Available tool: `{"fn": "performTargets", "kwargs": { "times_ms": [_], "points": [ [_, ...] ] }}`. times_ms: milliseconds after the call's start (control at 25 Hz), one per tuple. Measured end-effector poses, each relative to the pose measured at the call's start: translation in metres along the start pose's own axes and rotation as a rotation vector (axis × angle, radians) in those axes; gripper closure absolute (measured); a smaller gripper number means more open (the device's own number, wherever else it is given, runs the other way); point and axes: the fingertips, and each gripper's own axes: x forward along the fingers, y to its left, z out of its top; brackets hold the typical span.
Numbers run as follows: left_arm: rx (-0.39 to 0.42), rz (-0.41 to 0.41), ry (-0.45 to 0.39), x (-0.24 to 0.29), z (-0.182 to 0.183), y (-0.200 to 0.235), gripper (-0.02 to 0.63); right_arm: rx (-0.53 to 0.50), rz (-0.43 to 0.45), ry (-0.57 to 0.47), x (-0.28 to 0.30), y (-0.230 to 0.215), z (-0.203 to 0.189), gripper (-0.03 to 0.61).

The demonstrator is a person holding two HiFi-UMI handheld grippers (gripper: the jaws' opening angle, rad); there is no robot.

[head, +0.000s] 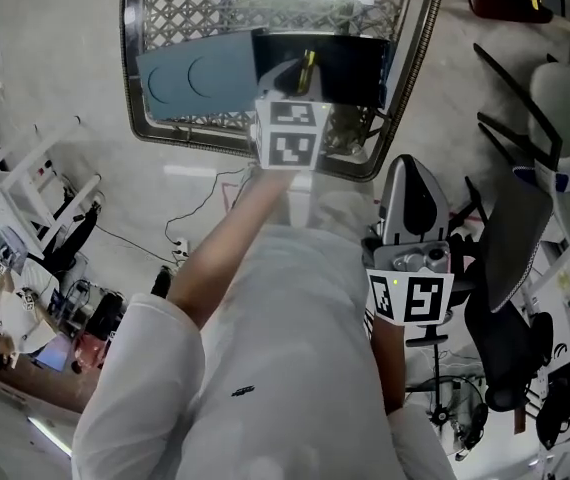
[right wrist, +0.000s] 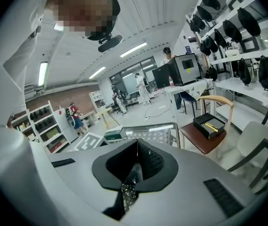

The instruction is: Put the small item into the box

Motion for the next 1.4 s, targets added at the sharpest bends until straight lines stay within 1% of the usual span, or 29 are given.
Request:
{"fn": "performTargets", "kwargs": {
  "times_ms": [200, 360, 600, 920, 1160, 1400],
  "points": [
    [-0.022, 0.002, 0.033, 0.011, 0.0, 0.0, 0.557, 0.019, 0.023, 0.012, 0.007, -0.004, -0.002, 0.578],
    [-0.066, -0.008, 0.08, 0.021, -0.008, 0.002, 0.557, 0.029, 0.03, 0.018, 0.009, -0.005, -0.004, 0.578],
    [-0.089, -0.028, 0.115, 0.027, -0.015, 0.004, 0.557, 0.03, 0.037, 0.015, 0.01, -0.004, -0.003, 0.578],
    [-0.095, -0.036, 0.104, 0.024, -0.015, 0.006, 0.543, 0.028, 0.04, 0.01, 0.008, 0.004, -0.005, 0.578],
    [-0.091, -0.035, 0.071, 0.012, -0.009, 0.007, 0.546, 0.019, 0.037, -0.006, 0.007, 0.011, -0.002, 0.578],
    [-0.088, -0.045, 0.007, -0.012, -0.001, 0.01, 0.589, -0.011, 0.027, -0.033, -0.001, 0.022, 0.007, 0.578]
  ]
}}
